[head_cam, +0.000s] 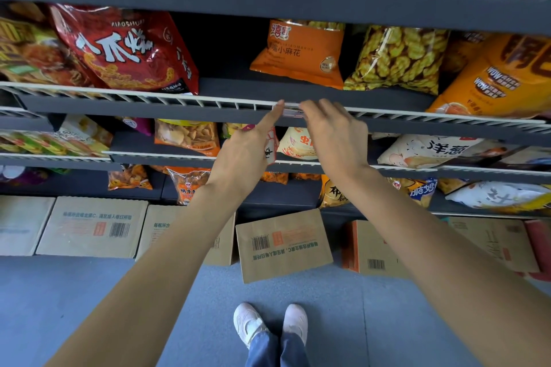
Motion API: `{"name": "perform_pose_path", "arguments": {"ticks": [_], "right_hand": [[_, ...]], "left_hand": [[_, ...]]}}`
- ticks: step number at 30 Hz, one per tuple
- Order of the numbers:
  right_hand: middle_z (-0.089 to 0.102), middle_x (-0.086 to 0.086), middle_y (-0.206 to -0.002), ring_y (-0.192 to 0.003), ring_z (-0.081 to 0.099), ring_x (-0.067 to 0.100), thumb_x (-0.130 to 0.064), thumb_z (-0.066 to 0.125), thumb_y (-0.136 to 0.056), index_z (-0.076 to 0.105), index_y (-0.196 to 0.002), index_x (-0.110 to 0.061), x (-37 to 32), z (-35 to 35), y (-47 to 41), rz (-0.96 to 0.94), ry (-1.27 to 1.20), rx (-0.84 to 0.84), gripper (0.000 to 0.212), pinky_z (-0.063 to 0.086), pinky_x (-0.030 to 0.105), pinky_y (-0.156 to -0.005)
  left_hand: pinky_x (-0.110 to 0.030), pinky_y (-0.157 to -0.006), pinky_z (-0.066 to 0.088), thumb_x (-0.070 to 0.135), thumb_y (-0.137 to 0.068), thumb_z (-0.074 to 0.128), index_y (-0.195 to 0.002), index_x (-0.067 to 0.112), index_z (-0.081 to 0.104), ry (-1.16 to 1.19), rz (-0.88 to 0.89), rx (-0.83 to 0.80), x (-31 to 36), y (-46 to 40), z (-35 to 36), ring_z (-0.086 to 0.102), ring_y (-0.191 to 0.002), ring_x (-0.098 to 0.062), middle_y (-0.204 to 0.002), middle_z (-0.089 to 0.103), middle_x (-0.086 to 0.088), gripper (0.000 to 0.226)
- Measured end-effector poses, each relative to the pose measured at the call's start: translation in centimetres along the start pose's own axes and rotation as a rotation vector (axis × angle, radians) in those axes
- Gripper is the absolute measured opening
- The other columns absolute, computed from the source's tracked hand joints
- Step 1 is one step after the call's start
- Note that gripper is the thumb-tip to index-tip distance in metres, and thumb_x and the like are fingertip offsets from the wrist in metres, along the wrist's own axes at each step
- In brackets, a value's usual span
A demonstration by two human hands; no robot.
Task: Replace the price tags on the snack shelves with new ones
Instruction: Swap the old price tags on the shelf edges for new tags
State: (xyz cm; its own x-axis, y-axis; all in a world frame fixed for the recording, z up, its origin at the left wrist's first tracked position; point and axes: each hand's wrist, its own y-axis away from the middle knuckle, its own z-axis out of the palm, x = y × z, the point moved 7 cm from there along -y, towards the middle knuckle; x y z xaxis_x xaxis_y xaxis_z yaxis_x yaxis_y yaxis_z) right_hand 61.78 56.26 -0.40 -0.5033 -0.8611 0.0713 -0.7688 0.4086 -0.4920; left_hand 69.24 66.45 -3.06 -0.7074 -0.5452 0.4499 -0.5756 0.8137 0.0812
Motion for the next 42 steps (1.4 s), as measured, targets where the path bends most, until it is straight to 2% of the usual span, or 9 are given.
{"name": "perform_pose_path", "arguments": {"ticks": [6, 12, 14, 21, 26, 31, 36, 38, 42], "right_hand": [[0.062, 0.003, -0.065, -0.053, 0.060, 0.022, -0.014, 0.080, -0.067, 0.069, -0.076, -0.013, 0.6, 0.0, -1.1, 0.090, -0.175, -0.005, 0.015, 0.034, 0.020, -0.040], [0.057, 0.000, -0.058, -0.040, 0.053, 0.020, -0.010, 0.084, -0.062, 0.063, -0.070, -0.016, 0.4, 0.9, -1.4, 0.099, -0.101, -0.040, 0.023, 0.023, 0.017, -0.041], [0.058, 0.000, -0.059, -0.040, 0.053, 0.021, -0.012, 0.084, -0.064, 0.064, -0.072, -0.016, 0.2, 0.7, -1.2, 0.087, -0.111, -0.006, 0.022, 0.023, 0.018, -0.040], [0.065, -0.001, -0.083, -0.059, 0.063, 0.015, -0.024, 0.073, -0.078, 0.070, -0.086, -0.018, 2.2, -0.2, 1.2, 0.222, -0.255, 0.104, 0.010, 0.035, 0.018, -0.043], [0.067, 0.000, -0.087, -0.065, 0.067, 0.018, -0.022, 0.073, -0.078, 0.073, -0.092, -0.015, 2.5, 0.2, 1.9, 0.220, -0.266, 0.077, 0.016, 0.044, 0.021, -0.047], [0.067, -0.001, -0.084, -0.063, 0.066, 0.016, -0.022, 0.074, -0.077, 0.075, -0.093, -0.013, 2.4, 0.2, 1.9, 0.203, -0.241, 0.100, 0.018, 0.041, 0.018, -0.047], [0.067, -0.001, -0.084, -0.061, 0.065, 0.016, -0.020, 0.074, -0.077, 0.074, -0.096, -0.013, 2.0, 0.4, 2.1, 0.149, -0.194, 0.107, 0.021, 0.043, 0.019, -0.044], [0.067, 0.000, -0.086, -0.063, 0.065, 0.017, -0.018, 0.075, -0.076, 0.073, -0.099, -0.013, 1.8, 0.6, 2.2, 0.121, -0.174, 0.099, 0.023, 0.045, 0.021, -0.043], [0.066, 0.002, -0.089, -0.066, 0.065, 0.018, -0.018, 0.069, -0.081, 0.069, -0.109, -0.014, 0.9, 0.8, 2.4, 0.039, -0.175, 0.104, 0.029, 0.048, 0.026, -0.040]], "left_hand": [[-0.031, -0.053, 0.044, -0.006, -0.088, 0.045, -0.149, 0.031, -0.002, -0.108, -0.095, -0.066, 0.0, -0.5, -0.5, 0.042, -0.048, -0.016, -0.057, 0.041, -0.005, 0.085], [-0.033, -0.057, 0.044, -0.008, -0.088, 0.040, -0.149, 0.032, -0.007, -0.210, -0.111, -0.065, 0.5, -0.3, -0.6, 0.041, -0.053, -0.020, -0.067, 0.039, -0.009, 0.087], [-0.036, -0.059, 0.046, -0.009, -0.088, 0.040, -0.148, 0.033, -0.007, -0.199, -0.107, -0.060, 0.3, -0.3, -0.5, 0.043, -0.058, -0.023, -0.073, 0.040, -0.011, 0.087], [-0.042, -0.063, 0.054, -0.012, -0.085, 0.044, -0.149, 0.031, 0.009, -0.114, -0.053, -0.029, 1.0, 0.6, 0.2, 0.050, -0.058, -0.025, -0.063, 0.043, -0.003, 0.085], [-0.040, -0.063, 0.052, -0.011, -0.086, 0.046, -0.150, 0.030, 0.008, -0.091, -0.077, -0.022, 0.7, 0.1, 0.6, 0.050, -0.057, -0.023, -0.060, 0.043, -0.002, 0.085], [-0.042, -0.064, 0.054, -0.011, -0.086, 0.044, -0.150, 0.029, 0.008, -0.105, -0.061, 0.008, 1.0, 0.3, 0.6, 0.050, -0.056, -0.025, -0.065, 0.049, -0.008, 0.083], [-0.035, -0.060, 0.046, -0.011, -0.086, 0.043, -0.150, 0.029, 0.001, -0.167, -0.056, 0.000, 1.3, -0.1, 0.5, 0.035, -0.050, -0.017, -0.059, 0.031, -0.001, 0.086], [-0.035, -0.062, 0.045, -0.010, -0.087, 0.041, -0.150, 0.028, 0.001, -0.178, -0.054, 0.000, 1.4, -0.3, 0.4, 0.038, -0.055, -0.019, -0.064, 0.034, -0.003, 0.085], [-0.038, -0.073, 0.050, -0.008, -0.088, 0.041, -0.150, 0.025, 0.011, -0.220, -0.014, 0.031, 1.8, 0.1, 0.3, 0.060, -0.082, -0.032, -0.094, 0.056, -0.014, 0.077]]}}
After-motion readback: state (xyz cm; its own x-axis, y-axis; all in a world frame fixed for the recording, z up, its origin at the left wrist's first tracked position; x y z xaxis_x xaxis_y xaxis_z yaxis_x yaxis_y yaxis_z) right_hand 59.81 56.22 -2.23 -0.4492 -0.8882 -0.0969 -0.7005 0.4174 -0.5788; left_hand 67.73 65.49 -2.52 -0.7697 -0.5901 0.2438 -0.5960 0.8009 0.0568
